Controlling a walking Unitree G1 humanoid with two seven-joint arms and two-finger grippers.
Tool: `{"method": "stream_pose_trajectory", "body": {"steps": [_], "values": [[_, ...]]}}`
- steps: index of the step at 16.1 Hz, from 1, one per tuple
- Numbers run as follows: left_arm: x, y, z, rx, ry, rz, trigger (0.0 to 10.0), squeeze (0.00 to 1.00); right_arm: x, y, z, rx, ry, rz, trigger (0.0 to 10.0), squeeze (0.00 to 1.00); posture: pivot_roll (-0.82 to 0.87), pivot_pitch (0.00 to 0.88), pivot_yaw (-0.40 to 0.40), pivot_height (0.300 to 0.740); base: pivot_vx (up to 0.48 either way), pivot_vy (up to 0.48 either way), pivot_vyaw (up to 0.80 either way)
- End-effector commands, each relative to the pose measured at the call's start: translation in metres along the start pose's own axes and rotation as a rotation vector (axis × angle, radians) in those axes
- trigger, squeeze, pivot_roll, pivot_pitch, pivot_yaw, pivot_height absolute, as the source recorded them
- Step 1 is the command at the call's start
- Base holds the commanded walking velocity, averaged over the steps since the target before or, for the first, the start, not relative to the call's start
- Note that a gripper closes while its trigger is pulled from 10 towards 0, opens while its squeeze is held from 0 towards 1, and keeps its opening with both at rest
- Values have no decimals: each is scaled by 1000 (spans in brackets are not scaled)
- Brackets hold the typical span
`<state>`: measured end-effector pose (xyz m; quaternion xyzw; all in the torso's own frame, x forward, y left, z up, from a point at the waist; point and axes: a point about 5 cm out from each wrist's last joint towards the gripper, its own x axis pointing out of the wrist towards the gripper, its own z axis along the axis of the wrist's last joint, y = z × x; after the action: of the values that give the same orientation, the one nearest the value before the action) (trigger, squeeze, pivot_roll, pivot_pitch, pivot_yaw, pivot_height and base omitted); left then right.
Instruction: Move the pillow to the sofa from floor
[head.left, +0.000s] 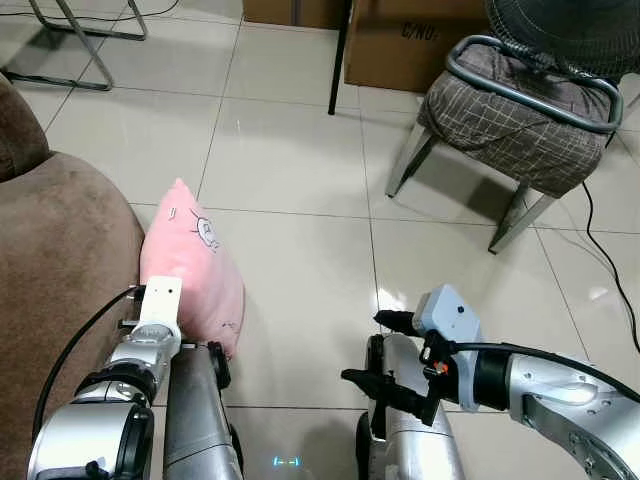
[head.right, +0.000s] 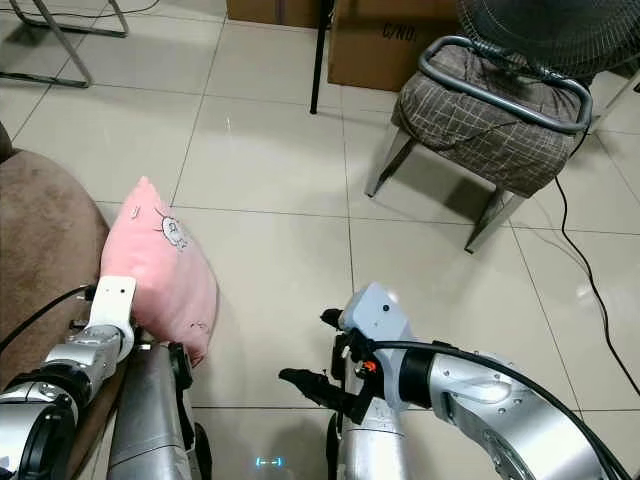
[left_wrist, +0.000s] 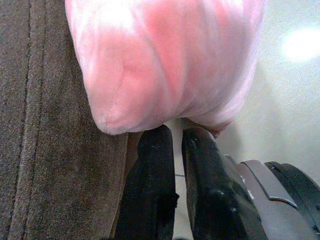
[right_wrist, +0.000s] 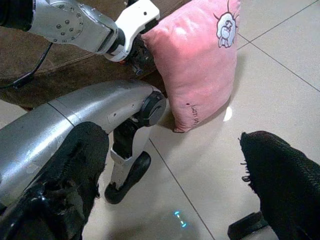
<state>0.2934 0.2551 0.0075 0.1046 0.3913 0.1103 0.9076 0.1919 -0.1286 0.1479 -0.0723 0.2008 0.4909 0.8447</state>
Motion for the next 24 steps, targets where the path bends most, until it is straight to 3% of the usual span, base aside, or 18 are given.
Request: {"method": "stream_pose_trajectory", "body": {"steps": [1,4,6,9,11,14,15,17,21,22,23,24], "values": [[0,-2,-1,-19,0,-19,0,0,-2,-1,0,-11,4,-6,10000,0,-180,150,-82,520,0,0,0],[-1,-14,14,-93,-89,-122,0,0,-1,-9,-3,-3,-3,-64,10000,0,-161,110,-72,520,0,0,0],[-5,-33,36,-109,-216,-253,0,0,-4,-20,-6,-13,-14,-192,10000,0,-139,75,-61,520,0,0,0],[-17,-45,82,-133,-424,-327,0,0,0,-41,-12,1,-61,-435,10000,0,-60,0,-41,520,0,0,0],[-28,-45,111,-136,-558,-358,0,0,3,-51,-10,88,-162,-582,10000,0,-34,0,-16,520,0,0,0],[-52,-32,141,-50,-785,-396,0,0,11,-51,-4,150,-251,-694,10000,0,-23,0,32,550,0,0,0],[-60,-30,143,-26,-828,-415,0,0,12,-49,-3,152,-265,-703,10000,0,-20,0,33,554,0,0,0],[-91,-27,139,-13,-950,-432,0,0,12,-48,-1,173,-320,-776,10000,0,9,0,36,584,0,0,0],[-124,-32,125,-73,-1010,-446,0,0,16,-54,6,164,-352,-792,10000,0,26,0,26,619,0,0,0],[-135,-30,122,-75,-1038,-393,0,0,18,-55,6,154,-352,-787,10000,0,39,0,17,633,0,0,0],[-137,-29,119,-58,-1028,-358,0,0,19,-55,6,149,-349,-786,10000,0,45,0,16,643,0,0,0],[-136,-30,116,-42,-1015,-351,6392,0,20,-56,5,145,-347,-787,10000,0,48,0,15,648,0,0,0]]}}
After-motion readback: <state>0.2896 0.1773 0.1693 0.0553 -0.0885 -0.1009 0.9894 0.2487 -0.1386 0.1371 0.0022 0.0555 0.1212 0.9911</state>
